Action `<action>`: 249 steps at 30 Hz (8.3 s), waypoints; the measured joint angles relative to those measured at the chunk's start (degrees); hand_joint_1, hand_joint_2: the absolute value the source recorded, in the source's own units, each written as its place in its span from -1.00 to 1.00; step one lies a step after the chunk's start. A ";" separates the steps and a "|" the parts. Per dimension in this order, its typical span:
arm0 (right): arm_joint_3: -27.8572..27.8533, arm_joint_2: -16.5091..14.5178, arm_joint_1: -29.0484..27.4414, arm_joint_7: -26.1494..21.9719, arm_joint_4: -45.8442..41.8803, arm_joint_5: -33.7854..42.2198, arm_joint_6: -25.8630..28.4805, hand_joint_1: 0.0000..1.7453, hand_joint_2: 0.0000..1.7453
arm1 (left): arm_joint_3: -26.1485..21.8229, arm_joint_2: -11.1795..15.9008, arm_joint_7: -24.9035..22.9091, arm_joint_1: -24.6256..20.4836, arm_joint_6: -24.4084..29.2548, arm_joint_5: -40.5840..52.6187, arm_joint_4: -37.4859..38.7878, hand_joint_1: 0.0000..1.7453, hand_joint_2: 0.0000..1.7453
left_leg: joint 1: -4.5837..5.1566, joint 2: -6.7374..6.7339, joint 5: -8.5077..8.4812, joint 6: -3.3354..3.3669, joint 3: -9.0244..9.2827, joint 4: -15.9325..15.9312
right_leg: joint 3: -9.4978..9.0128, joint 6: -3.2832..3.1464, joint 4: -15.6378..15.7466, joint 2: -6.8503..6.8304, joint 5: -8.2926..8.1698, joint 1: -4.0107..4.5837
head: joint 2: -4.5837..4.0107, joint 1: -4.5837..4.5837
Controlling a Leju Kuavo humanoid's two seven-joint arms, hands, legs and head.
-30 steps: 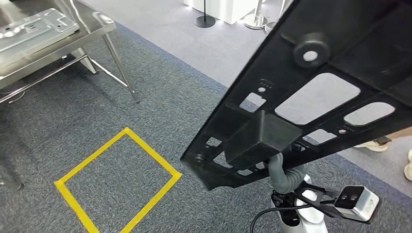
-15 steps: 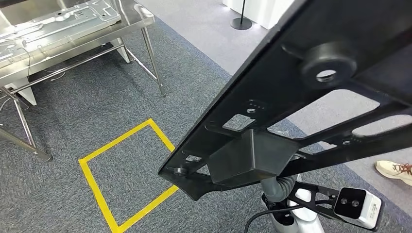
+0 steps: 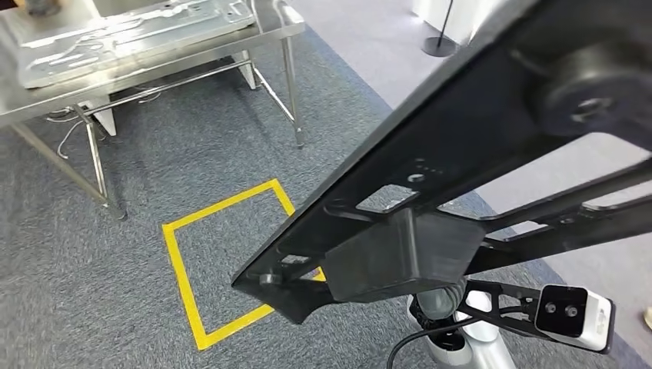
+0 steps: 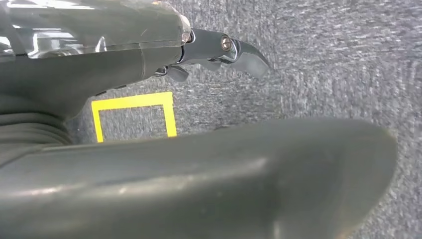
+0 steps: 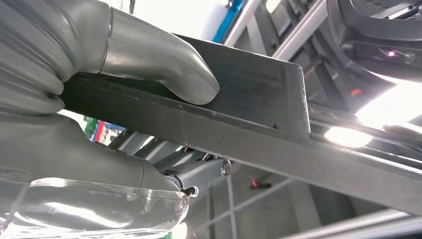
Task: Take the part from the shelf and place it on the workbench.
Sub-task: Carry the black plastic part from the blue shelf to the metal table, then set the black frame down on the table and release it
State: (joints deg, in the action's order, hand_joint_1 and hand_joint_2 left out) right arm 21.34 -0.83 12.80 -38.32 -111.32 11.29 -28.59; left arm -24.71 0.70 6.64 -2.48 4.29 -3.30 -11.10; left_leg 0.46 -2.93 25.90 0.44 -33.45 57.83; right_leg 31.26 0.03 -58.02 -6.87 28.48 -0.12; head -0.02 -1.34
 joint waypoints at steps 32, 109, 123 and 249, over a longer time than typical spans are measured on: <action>0.79 1.68 0.45 -1.43 2.78 2.63 1.99 1.00 1.00 | -1.36 -0.33 0.62 0.64 -2.77 1.06 -0.02 -1.00 -1.00 | -0.69 1.69 -0.22 -0.13 -0.05 -0.21 | 0.26 1.02 -0.19 1.92 0.10 -0.59 | 0.00 0.00; -7.17 -1.16 -1.24 -1.63 4.43 2.34 -4.65 1.00 1.00 | -2.80 0.01 2.59 0.10 -4.72 3.31 -0.05 -1.00 -1.00 | -0.22 3.69 4.77 -0.20 5.32 1.59 | 3.55 -1.06 -0.51 6.95 -2.62 0.16 | 0.00 0.00; -7.16 -1.40 -1.58 -1.62 3.81 1.82 -6.23 1.00 1.00 | -3.12 0.06 2.89 0.37 -4.80 3.80 -0.05 -1.00 -1.00 | -0.52 3.11 0.04 0.27 -1.38 1.11 | -3.05 0.69 -0.04 6.87 2.11 -0.23 | 0.00 0.00; -6.09 2.52 12.26 3.44 -0.43 -21.41 25.24 1.00 1.00 | -8.33 0.10 4.50 -0.36 -5.15 9.35 -0.11 -1.00 -1.00 | -0.95 2.97 -0.42 0.61 0.30 -0.32 | 5.14 0.67 -6.56 7.23 1.76 0.10 | 0.00 0.02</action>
State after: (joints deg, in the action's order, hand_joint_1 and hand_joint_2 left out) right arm 15.25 1.69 25.06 -34.88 -111.75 -10.12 -3.35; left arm -33.05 0.80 11.14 -2.85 -0.86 6.05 -11.21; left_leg -0.48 0.04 25.48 1.05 -33.15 57.51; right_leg 36.39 0.70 -64.58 0.37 30.23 -0.02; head -0.02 -1.32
